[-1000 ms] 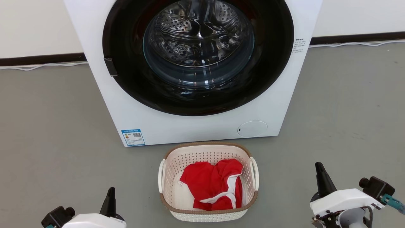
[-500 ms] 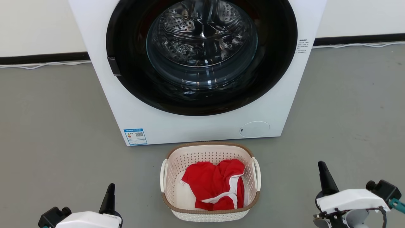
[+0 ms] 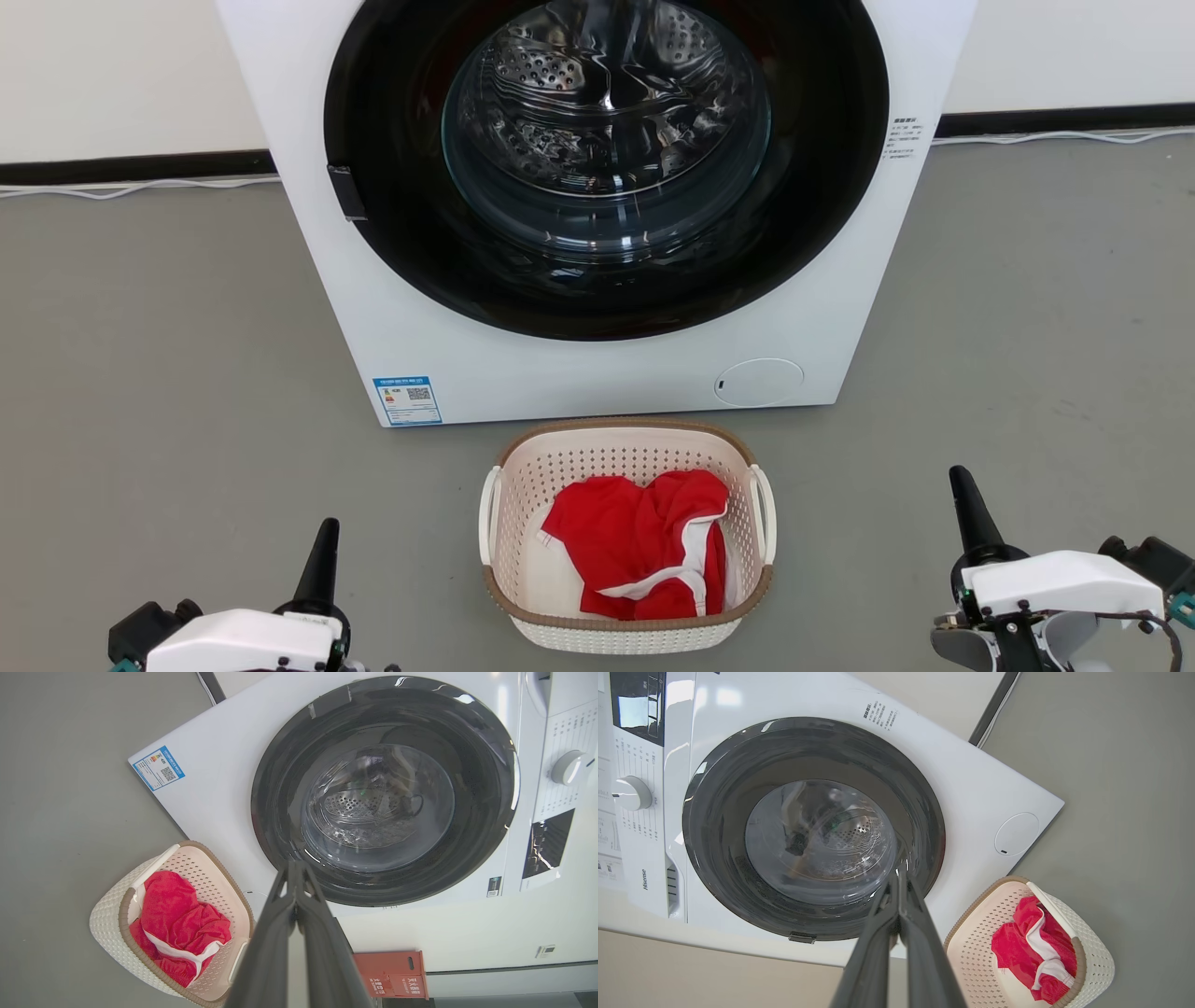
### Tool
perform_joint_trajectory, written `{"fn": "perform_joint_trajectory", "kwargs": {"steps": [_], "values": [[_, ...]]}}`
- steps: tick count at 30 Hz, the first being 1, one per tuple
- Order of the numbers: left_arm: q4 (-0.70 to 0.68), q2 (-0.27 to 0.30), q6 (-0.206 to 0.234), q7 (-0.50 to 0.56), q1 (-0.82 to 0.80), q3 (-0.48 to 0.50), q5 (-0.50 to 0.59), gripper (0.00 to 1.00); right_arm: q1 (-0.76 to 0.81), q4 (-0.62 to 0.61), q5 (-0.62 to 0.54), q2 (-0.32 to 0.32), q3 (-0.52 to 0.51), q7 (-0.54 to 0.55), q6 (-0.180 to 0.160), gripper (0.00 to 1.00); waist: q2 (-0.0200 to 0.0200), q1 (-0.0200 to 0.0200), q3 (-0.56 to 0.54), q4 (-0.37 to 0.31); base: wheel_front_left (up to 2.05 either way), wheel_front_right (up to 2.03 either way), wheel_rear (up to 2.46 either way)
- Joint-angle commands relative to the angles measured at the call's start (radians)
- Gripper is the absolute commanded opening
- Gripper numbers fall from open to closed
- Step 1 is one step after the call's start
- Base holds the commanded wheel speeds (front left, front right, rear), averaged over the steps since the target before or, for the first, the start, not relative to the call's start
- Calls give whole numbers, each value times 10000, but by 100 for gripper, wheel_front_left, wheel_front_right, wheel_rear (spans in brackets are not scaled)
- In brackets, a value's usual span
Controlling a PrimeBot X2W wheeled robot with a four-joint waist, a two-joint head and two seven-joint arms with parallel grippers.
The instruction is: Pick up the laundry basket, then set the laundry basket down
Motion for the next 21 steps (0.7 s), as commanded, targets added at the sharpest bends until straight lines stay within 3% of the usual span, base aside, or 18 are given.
{"fn": "perform_joint_trajectory", "kwargs": {"steps": [1,21], "values": [[-371,113,-114,117,-513,263,-399,0,-104,-430,456,-49,120,128,60,0,0,0,0,16,0,0,0],[-783,150,-308,705,-587,408,-2486,0,29,-1048,3093,-57,-65,706,68,0,0,0,-4,173,0,0,0]]}}
